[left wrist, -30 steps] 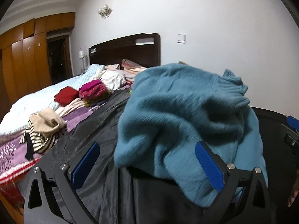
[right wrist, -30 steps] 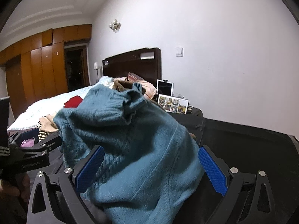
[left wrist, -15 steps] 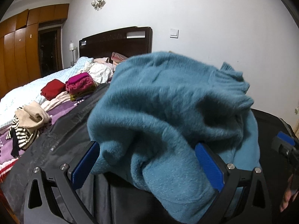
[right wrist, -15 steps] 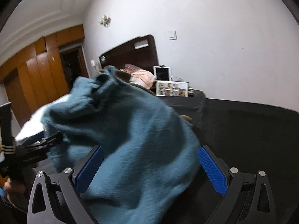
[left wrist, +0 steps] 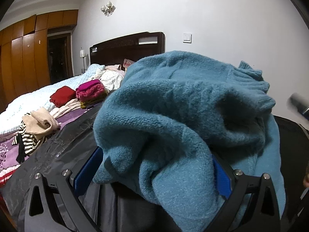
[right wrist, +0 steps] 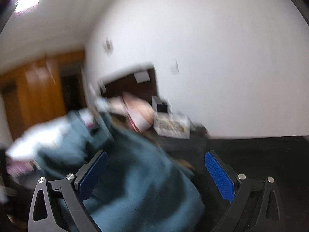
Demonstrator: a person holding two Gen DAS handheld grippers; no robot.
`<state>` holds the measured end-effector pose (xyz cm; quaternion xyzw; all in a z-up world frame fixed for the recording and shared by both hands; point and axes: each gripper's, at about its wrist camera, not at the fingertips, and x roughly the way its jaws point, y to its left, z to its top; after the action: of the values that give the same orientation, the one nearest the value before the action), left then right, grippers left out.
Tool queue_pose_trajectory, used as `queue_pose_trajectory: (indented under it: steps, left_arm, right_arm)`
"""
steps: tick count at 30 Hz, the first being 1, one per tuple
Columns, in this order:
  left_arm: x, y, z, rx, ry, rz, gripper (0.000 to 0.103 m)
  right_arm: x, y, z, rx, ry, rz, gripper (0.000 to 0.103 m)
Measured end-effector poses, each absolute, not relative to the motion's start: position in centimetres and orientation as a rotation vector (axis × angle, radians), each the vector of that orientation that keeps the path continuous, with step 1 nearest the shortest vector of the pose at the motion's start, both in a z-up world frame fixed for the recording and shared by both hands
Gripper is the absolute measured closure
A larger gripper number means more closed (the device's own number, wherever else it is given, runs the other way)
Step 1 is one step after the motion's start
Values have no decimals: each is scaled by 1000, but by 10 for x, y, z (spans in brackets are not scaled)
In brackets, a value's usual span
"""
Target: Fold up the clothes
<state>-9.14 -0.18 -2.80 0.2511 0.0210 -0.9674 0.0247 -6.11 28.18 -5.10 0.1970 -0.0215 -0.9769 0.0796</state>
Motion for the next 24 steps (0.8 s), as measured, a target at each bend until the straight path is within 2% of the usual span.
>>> queue_pose_trajectory:
  steps: [5, 17, 18, 20, 21, 22, 23, 24]
  left_arm:
    - [-97, -4, -29, 801, 91, -2993, 1]
    - [-103, -1, -32, 832, 74, -2987, 1]
    - [-104, 0, -32, 835, 72, -2986, 1]
    - [-104, 0, -33, 835, 69, -2985, 1]
    - [-104, 1, -33, 836, 65, -2984, 1]
    - [-104, 1, -33, 836, 61, -2982, 1]
    - [-104, 1, -34, 836, 57, -2980, 1]
    - [-104, 1, -34, 834, 53, -2978, 1]
  right_arm:
    - [-99, 294, -73, 766, -246, -2708, 1]
    - [-154, 311, -93, 832, -339, -2482, 3]
    - [-154, 311, -95, 826, -341, -2468, 5]
    - [-154, 311, -96, 812, -341, -2445, 26]
    - [-150, 309, -94, 798, -326, -2443, 31]
    - [-146, 307, -92, 782, -308, -2446, 40]
    - [-139, 305, -88, 762, -286, -2465, 47]
    - [-132, 302, -84, 741, -264, -2484, 49]
